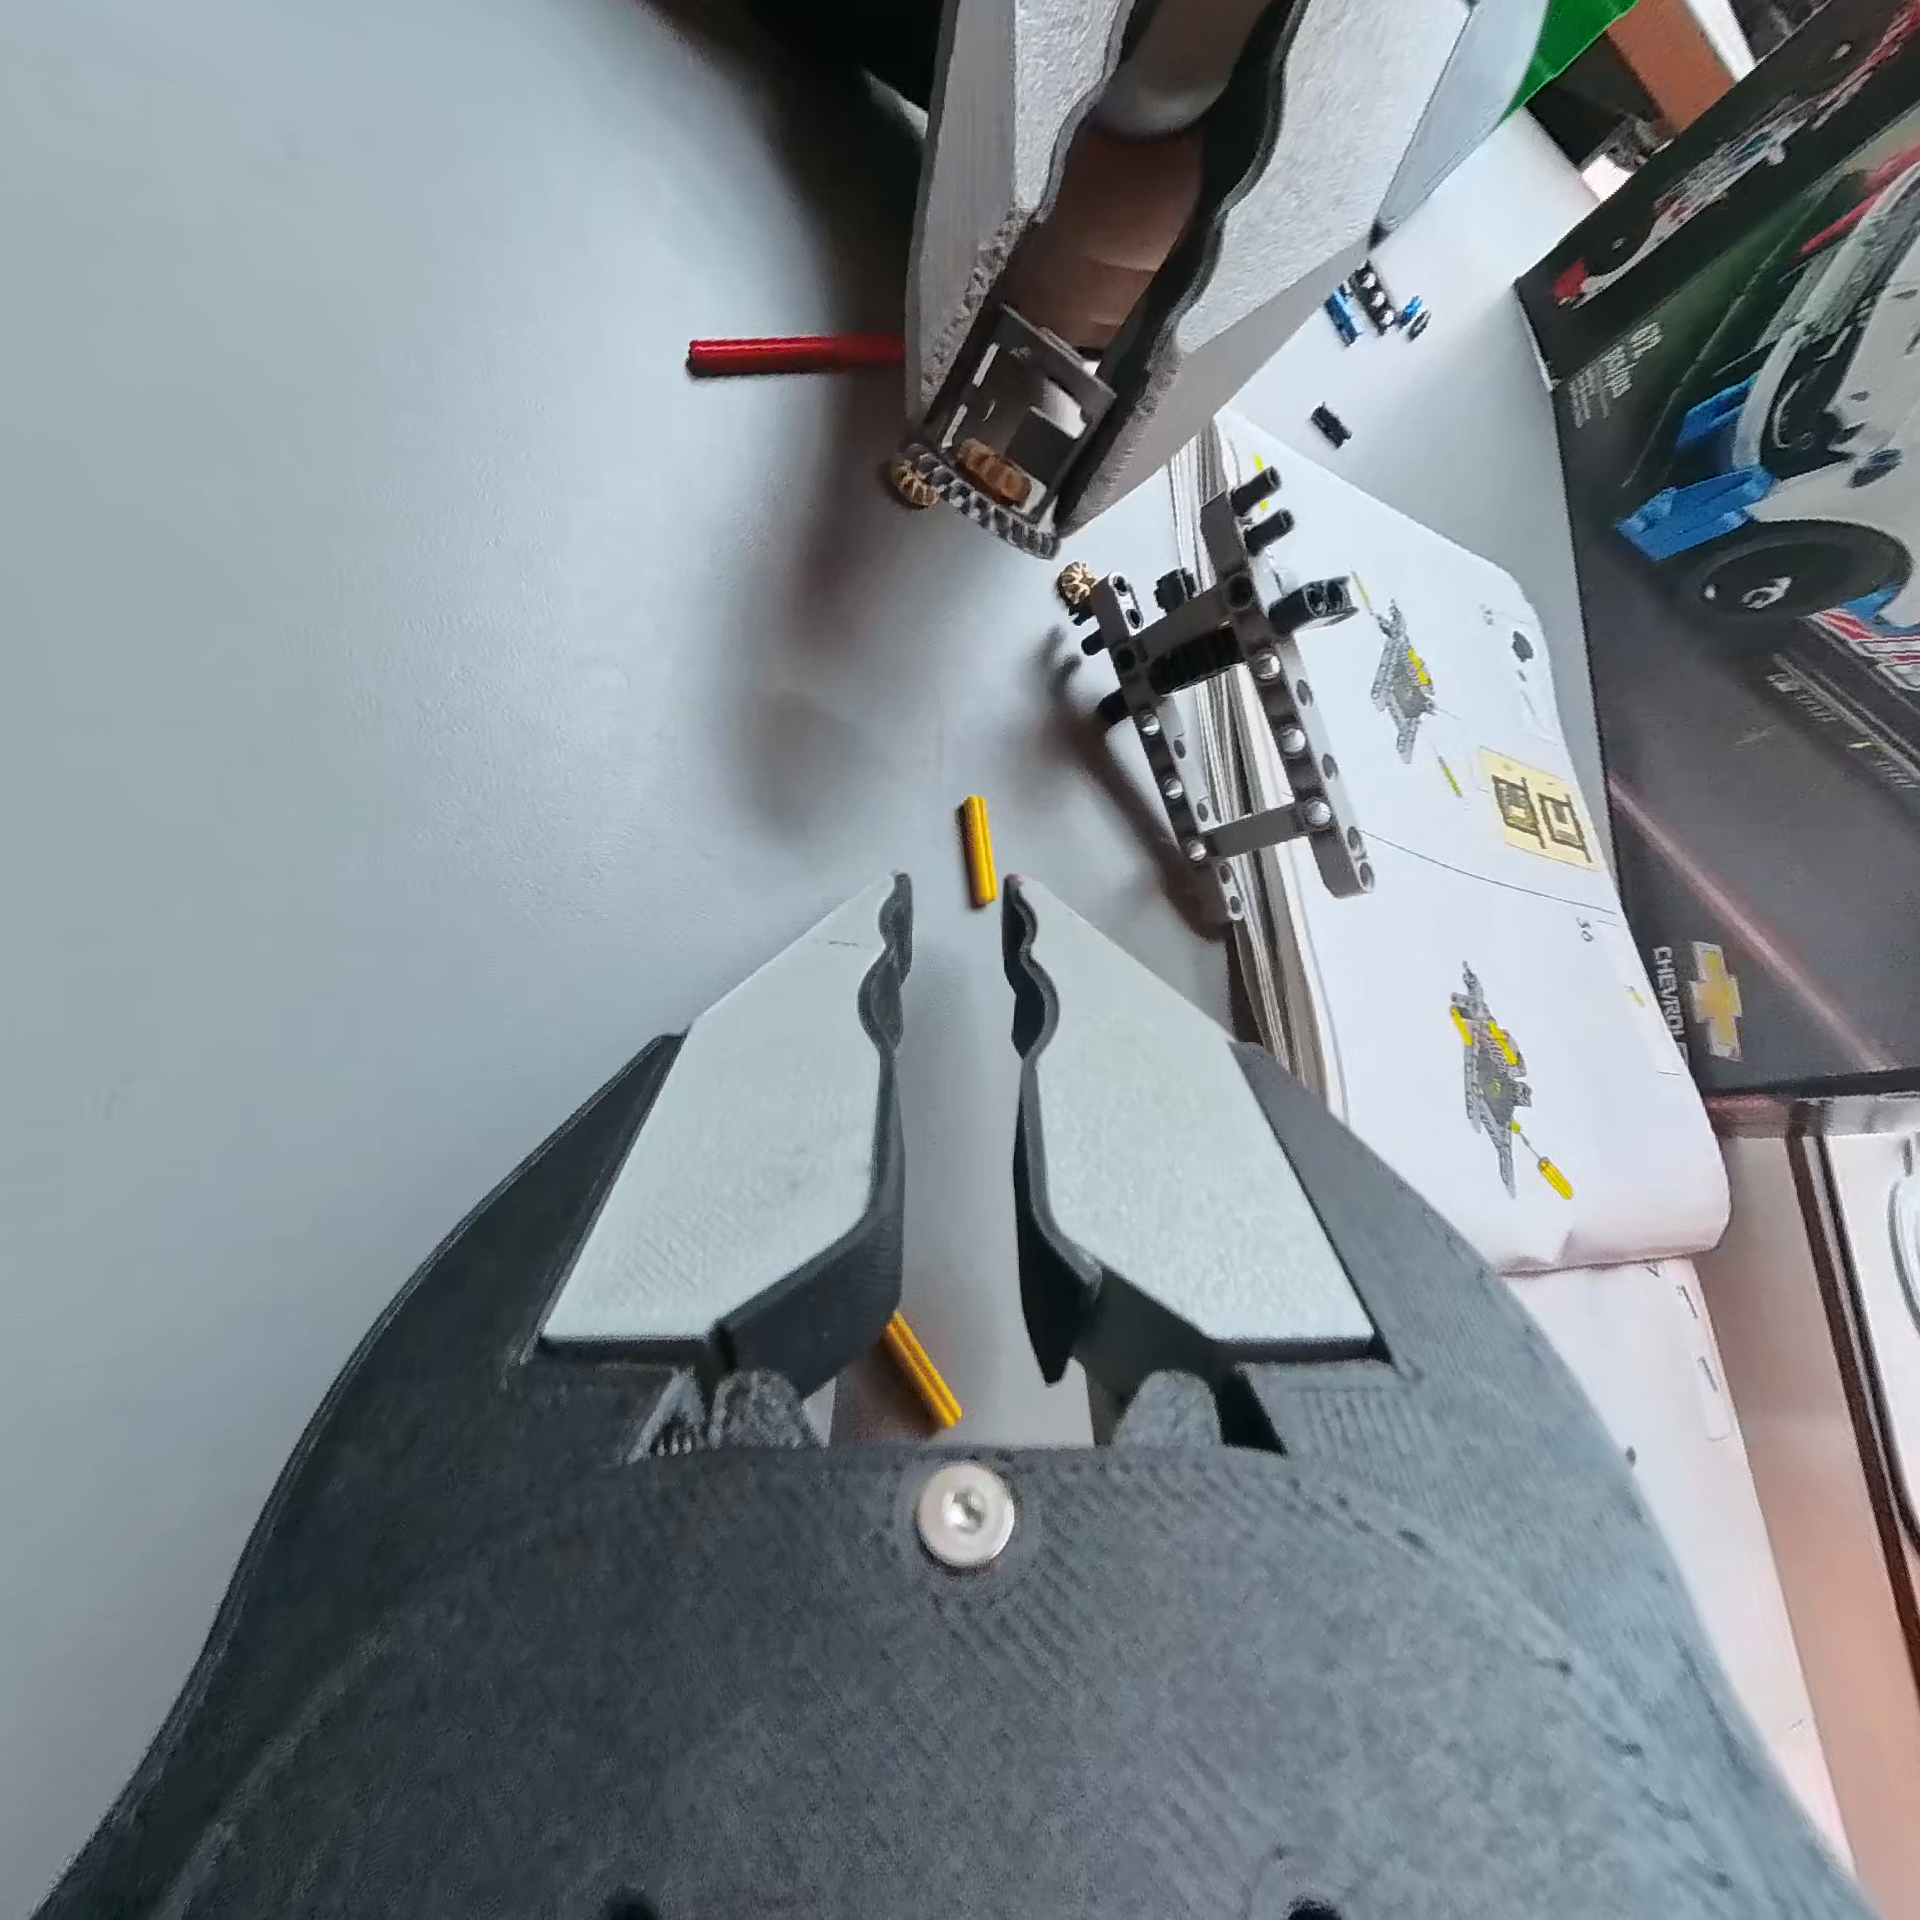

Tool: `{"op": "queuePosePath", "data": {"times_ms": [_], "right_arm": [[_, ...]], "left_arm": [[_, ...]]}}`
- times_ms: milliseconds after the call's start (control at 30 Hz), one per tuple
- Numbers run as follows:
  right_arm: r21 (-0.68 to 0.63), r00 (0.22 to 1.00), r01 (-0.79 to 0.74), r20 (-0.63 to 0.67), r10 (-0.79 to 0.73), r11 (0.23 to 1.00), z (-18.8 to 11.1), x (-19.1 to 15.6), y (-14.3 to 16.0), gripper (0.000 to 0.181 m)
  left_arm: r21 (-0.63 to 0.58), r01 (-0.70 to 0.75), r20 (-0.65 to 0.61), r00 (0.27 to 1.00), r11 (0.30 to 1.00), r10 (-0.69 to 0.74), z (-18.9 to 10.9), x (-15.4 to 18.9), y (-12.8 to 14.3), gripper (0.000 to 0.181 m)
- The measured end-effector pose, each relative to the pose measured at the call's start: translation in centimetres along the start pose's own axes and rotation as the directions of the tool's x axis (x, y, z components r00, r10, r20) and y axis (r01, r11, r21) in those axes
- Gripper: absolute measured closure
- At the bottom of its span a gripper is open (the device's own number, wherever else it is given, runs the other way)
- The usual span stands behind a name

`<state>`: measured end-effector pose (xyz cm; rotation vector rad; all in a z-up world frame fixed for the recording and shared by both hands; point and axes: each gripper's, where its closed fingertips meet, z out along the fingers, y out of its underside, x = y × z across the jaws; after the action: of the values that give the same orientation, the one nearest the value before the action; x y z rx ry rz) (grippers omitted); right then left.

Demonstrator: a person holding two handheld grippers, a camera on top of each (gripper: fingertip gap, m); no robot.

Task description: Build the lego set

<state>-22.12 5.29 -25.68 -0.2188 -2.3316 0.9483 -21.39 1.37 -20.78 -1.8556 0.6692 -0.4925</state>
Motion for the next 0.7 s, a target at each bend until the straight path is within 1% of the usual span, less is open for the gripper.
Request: {"op": "queuePosePath", "data": {"times_ms": [233,467,700], "right_arm": [[0.034,1.000,-0.031,0.007,0.030,0.999,-0.2,0.2,-0.5,0.166],[0.122,0.997,-0.075,0.022,0.073,0.990,-0.9,0.6,-1.6,0.166],[0.223,0.989,-0.148,0.058,0.138,0.964,-1.8,1.0,-2.9,0.167]], "left_arm": [[0.074,-0.016,-0.020,1.000,0.997,0.018,-0.4,0.4,-1.0,0.163],[0.072,-0.071,0.009,0.997,0.995,0.071,-0.3,0.3,-1.1,0.163],[0.120,-0.150,0.040,0.988,0.981,0.146,-0.6,0.4,-2.1,0.163]]}}
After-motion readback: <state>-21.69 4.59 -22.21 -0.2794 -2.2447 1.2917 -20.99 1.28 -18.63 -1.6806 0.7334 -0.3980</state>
